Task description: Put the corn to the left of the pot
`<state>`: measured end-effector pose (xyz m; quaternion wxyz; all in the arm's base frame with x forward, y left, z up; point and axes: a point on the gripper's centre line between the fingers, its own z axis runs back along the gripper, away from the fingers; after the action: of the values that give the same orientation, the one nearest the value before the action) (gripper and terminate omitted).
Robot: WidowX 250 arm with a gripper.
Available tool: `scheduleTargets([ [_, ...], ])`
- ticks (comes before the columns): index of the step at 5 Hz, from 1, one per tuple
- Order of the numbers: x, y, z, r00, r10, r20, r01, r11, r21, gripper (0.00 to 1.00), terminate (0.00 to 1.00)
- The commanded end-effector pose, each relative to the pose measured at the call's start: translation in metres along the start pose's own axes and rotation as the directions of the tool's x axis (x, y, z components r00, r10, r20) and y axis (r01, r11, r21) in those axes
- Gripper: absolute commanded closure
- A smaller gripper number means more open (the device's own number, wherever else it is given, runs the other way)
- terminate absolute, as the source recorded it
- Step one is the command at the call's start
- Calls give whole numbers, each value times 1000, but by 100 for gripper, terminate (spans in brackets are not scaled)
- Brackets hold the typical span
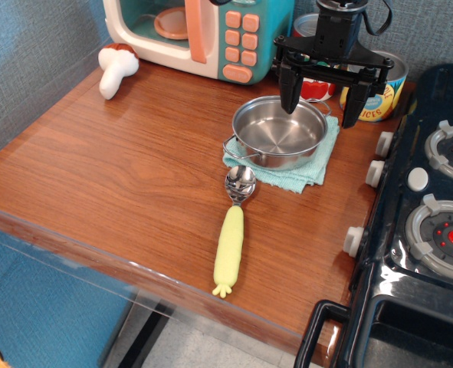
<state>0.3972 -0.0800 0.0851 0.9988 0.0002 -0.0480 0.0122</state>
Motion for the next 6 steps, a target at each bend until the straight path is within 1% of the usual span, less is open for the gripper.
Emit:
scheduleTargets([
  [1,0,0,0,1000,0,0,0,1000,0,0,0],
  [2,-14,-5,25,996,26,81,-23,999,-35,0,0],
  [3,-36,-7,53,986,28,165,-18,998,-60,0,0],
  [4,-65,-1,53,989,49,139,-44,998,-39,0,0],
  [5,-88,9,27,996,75,52,-74,997,-21,0,0],
  [6,-107,31,1,994,113,9,-113,993,-26,0,0],
])
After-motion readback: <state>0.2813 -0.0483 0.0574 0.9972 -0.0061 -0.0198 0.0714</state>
